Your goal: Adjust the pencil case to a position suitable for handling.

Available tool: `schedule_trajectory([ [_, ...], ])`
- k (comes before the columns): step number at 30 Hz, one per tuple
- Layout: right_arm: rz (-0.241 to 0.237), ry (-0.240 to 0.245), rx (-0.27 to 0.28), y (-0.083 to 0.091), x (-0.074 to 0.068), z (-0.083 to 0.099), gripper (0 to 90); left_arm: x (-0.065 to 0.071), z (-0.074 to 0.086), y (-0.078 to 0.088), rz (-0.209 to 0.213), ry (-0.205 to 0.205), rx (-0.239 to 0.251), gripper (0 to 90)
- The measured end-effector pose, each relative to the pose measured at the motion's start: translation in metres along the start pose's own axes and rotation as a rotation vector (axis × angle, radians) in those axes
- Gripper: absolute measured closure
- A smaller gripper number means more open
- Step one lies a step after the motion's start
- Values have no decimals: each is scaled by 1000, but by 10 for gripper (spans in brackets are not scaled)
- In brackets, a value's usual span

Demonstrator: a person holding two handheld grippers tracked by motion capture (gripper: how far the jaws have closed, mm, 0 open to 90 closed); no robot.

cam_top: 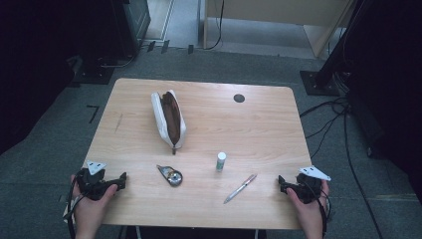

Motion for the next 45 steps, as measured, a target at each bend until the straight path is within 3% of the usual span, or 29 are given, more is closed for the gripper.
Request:
schedule_trajectory([
  [14, 1, 1, 1, 0, 0, 0, 66, 0, 0, 0, -6, 5, 0, 1],
  [19, 2, -1, 0, 0, 0, 0, 67, 1, -2, 1, -6, 24, -27, 4],
  [23, 3, 0, 1, 0, 0, 0, 67, 5, -9, 7, 11, 45, 13, 73],
  [26, 3, -1, 0, 0, 0, 0, 67, 14, -17, 11, 52, 38, 34, 77],
  [28, 4, -3, 1, 0, 0, 0, 67, 22, -25, 13, 69, 34, 55, 149],
  [34, 9, -5, 0, 0, 0, 0, 67, 54, -52, 11, 142, 8, 83, 148],
  [39, 11, -7, 1, 0, 0, 0, 71, 81, -71, 10, 177, -48, 98, 154],
  [45, 11, -6, 1, 0, 0, 0, 71, 101, -89, 8, 197, -79, 113, 165],
])
Point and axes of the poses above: each handheld gripper's, and its own axes: y roughly backward along the jaws, z roughly out of its underside, x roughly to its right, the point moved 9 cm from there along -y, roughly forward along the jaws
